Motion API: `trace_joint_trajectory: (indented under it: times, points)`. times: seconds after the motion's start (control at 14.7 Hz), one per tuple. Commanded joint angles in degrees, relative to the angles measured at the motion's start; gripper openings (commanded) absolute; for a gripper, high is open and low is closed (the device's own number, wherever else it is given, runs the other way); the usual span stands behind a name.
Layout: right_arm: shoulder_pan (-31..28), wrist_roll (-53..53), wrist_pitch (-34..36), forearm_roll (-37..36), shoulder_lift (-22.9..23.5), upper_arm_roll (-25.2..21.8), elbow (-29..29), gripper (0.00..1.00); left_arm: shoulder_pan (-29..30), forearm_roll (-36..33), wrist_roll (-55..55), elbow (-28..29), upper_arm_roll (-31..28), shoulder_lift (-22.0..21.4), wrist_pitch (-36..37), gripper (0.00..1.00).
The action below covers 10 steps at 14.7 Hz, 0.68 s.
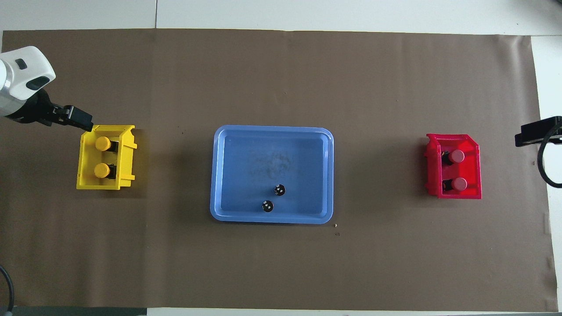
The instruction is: Sort red and yellow buttons by color
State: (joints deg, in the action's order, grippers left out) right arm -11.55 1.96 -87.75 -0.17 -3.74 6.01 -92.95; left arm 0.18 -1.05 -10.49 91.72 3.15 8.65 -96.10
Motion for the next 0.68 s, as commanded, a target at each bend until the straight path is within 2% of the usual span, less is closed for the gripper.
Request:
trace_joint_trajectory:
  times: [0.0, 0.14, 0.34, 0.61]
  points:
    - [-0.1, -1.0, -0.5, -0.4, -0.7, 0.3, -0.9, 1.00, -1.4, 0.0, 1.6, -7.5, -0.3, -1.1, 8.8, 1.00]
    - [0.0, -1.0, -0.5, -0.4, -0.7, 0.3, -0.9, 1.00, -1.5, 0.3, 3.4, -10.8, -0.4, -3.1, 16.1, 1.00]
    - [-0.1, -1.0, -0.4, -0.4, -0.7, 0.3, -0.9, 1.00, -1.5, 2.5, 4.8, -18.1, -0.3, -3.5, 23.2, 1.00]
    - [-0.1, -1.0, -0.4, -0.4, -0.7, 0.3, -0.9, 1.00, -1.5, 2.5, 4.9, -18.8, -0.5, -4.3, 24.9, 1.00]
